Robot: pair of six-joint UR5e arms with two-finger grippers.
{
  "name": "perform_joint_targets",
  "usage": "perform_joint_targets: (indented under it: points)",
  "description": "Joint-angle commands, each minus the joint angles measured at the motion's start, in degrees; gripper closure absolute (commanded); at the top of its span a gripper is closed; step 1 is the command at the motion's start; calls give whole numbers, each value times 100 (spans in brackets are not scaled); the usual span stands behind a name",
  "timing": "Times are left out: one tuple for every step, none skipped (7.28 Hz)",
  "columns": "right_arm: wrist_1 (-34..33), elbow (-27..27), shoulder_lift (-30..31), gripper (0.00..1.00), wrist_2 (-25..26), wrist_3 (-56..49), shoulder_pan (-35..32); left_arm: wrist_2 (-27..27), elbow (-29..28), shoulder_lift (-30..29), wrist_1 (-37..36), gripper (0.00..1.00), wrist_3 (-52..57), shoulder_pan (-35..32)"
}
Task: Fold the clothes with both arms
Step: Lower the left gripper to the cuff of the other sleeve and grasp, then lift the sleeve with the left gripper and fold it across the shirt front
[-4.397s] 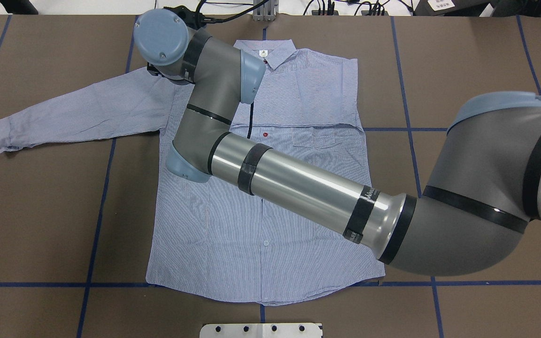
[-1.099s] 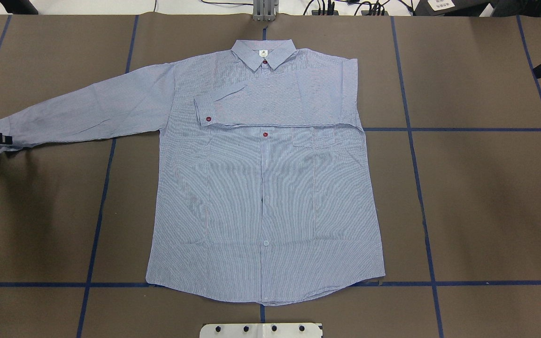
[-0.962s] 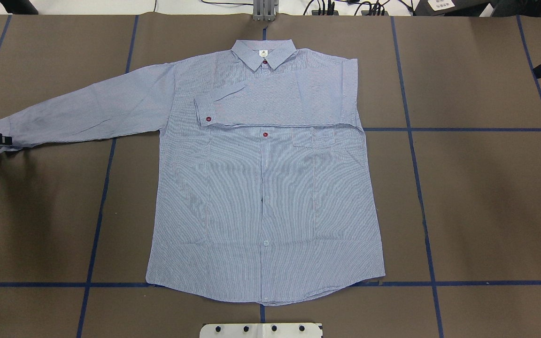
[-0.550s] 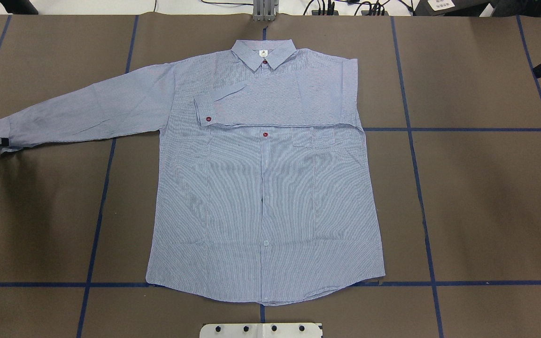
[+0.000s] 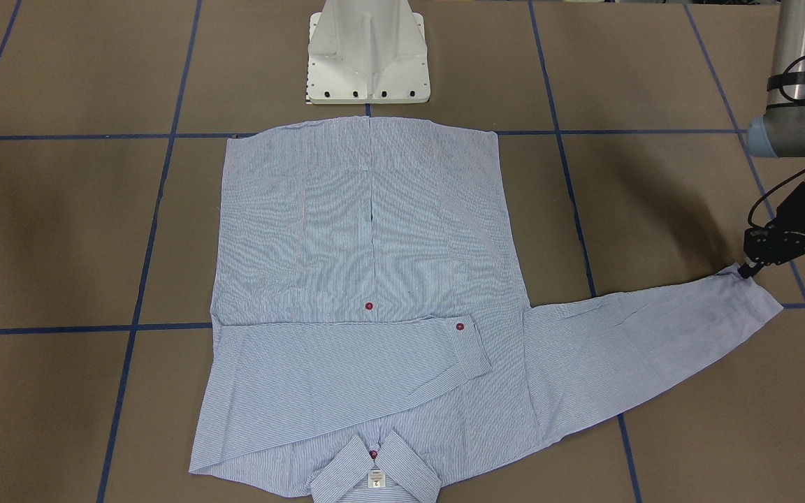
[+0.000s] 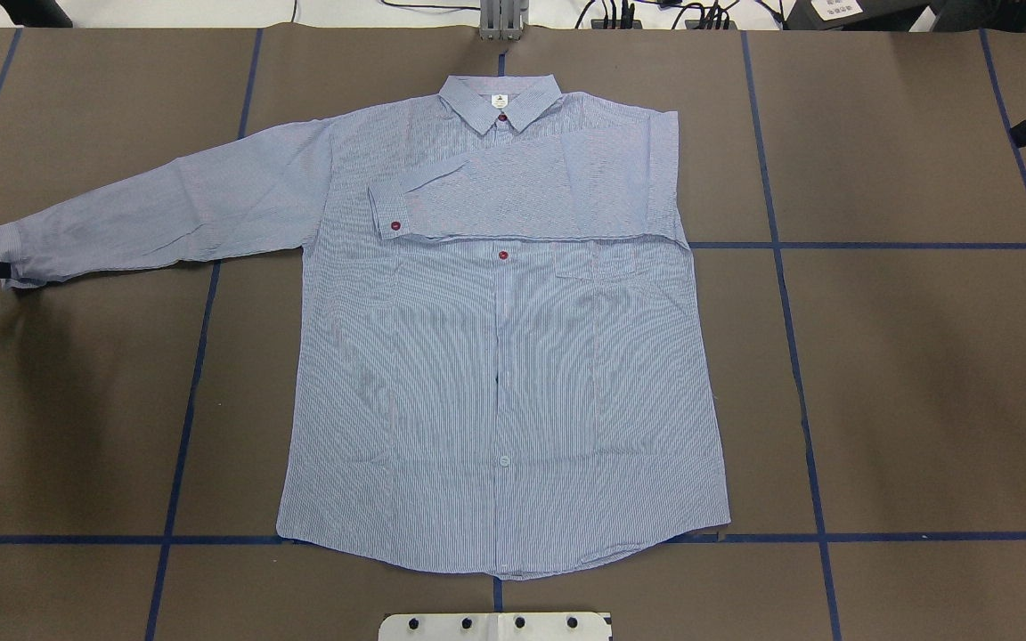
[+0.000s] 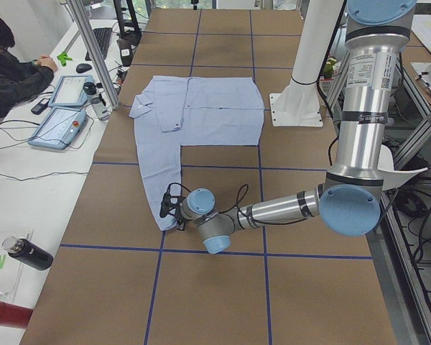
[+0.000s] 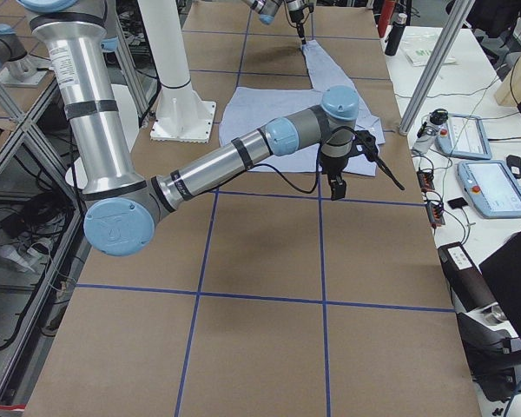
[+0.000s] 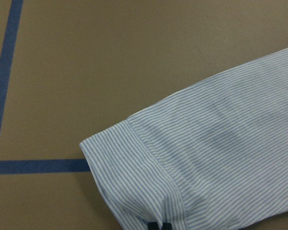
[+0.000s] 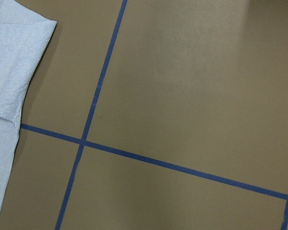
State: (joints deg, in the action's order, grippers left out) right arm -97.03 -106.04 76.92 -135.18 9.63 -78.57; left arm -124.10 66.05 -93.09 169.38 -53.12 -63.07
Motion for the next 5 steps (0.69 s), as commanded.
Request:
perform_joint_targets:
  points:
    - [0, -4, 7, 0, 0, 3, 0, -369, 450, -16, -141, 100, -41, -4]
    - [0, -4, 8, 0, 0, 3, 0, -378, 783, -68, -403, 100, -41, -4]
    - [0, -4, 8, 0, 0, 3, 0, -387, 1291, -104, -980, 100, -32, -4]
    - [0, -4, 16, 0, 0, 3, 0, -387, 1845, -165, -1603, 100, -15, -4]
    - [0, -4, 16, 0, 0, 3, 0, -387, 2364, -322, -2253, 100, -15, -4]
